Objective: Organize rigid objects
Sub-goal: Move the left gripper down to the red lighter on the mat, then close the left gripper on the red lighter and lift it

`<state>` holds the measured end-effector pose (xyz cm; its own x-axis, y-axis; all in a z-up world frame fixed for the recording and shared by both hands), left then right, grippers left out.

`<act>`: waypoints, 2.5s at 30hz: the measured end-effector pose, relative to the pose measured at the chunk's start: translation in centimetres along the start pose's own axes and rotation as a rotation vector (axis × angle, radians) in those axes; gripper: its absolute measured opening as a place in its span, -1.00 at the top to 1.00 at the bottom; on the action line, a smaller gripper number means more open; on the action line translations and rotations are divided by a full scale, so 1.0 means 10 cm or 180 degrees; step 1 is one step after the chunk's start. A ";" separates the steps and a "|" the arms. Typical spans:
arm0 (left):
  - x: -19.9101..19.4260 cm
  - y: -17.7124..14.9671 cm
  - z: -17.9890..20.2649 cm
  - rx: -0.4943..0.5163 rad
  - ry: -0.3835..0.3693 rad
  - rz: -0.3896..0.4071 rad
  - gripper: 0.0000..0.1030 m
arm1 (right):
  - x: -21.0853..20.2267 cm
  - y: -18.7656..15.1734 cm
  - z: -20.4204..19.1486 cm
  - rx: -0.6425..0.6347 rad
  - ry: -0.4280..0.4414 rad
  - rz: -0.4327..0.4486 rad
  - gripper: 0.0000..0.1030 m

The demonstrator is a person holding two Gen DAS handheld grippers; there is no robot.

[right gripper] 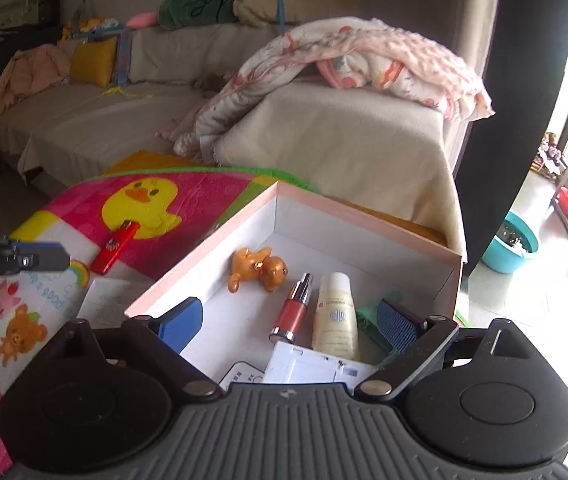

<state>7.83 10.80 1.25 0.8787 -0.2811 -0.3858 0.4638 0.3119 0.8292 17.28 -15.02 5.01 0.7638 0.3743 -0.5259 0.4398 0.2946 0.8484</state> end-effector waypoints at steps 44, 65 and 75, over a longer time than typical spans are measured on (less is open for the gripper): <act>0.90 0.13 -0.27 0.0630 0.0977 -0.0262 0.49 | -0.44 -1.23 -0.66 0.0339 0.0375 -0.0098 -0.84; 0.21 -0.48 0.12 0.1137 0.0273 -0.0470 0.42 | -0.71 -1.10 -0.70 0.0512 0.0664 0.0343 -0.84; -0.27 -0.70 0.13 0.0808 0.0229 -0.0437 0.42 | -0.44 -1.03 -1.24 -0.0052 0.0626 0.0072 -0.84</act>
<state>2.08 8.17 -3.02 0.8197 -0.2369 -0.5214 0.5437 0.0358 0.8385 3.56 -8.81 -2.15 0.6657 0.5451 -0.5096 0.4146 0.2976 0.8600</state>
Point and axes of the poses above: each gripper's, at about its wrist camera, not at the fingertips, and x roughly the way its jaws point, z to its right, y to its top, the point moved 6 cm from there along x, roughly the way its jaws point, and after that the axes turned 8 degrees about z, right-handed, at the moved point
